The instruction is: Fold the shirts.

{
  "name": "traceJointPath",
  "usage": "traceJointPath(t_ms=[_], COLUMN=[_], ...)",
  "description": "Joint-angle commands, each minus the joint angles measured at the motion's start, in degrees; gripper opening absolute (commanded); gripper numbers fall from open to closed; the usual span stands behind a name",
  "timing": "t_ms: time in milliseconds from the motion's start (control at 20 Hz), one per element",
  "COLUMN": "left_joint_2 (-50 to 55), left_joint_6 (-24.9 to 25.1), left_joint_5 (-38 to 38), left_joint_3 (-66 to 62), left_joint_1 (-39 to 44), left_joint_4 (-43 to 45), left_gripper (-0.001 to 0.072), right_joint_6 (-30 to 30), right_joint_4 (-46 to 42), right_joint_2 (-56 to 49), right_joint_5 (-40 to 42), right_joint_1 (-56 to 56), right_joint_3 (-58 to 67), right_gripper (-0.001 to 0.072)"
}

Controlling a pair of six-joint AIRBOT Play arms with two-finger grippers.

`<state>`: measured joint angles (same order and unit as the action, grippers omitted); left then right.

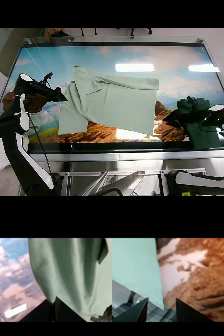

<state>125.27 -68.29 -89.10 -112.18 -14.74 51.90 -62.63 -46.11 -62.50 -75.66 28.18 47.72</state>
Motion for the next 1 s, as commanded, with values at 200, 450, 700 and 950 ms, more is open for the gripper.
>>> traceJointPath(t_ms=[200, 450, 700, 950], left_joint_2=[0.02, -1.09, -8.59, -32.7], left_joint_6=[-0.76, -0.76, 0.83, 3.54], left_joint_5=[-0.55, -0.74, -0.98, 6.56], left_joint_3=[-0.11, -0.2, -0.2, -0.22], left_joint_1=[0.07, 0.07, 0.09, -0.02], left_joint_4=[-0.94, -1.03, -11.85, -29.64], left_gripper=[0.002, 0.002, 0.0016, 0.0015], right_joint_6=[-0.24, 2.56, 9.31, 8.35], right_joint_4=[0.33, 7.61, 18.12, 22.67], right_joint_2=[-0.85, -3.26, 0.79, 12.44], right_joint_5=[7.89, 15.37, 11.06, 8.11], right_joint_1=[-8.13, -15.43, -15.87, -9.81], right_joint_3=[-9.73, -9.68, -2.95, 28.85], right_gripper=[0.0411, 0.0336, 0.002, 0.0018])
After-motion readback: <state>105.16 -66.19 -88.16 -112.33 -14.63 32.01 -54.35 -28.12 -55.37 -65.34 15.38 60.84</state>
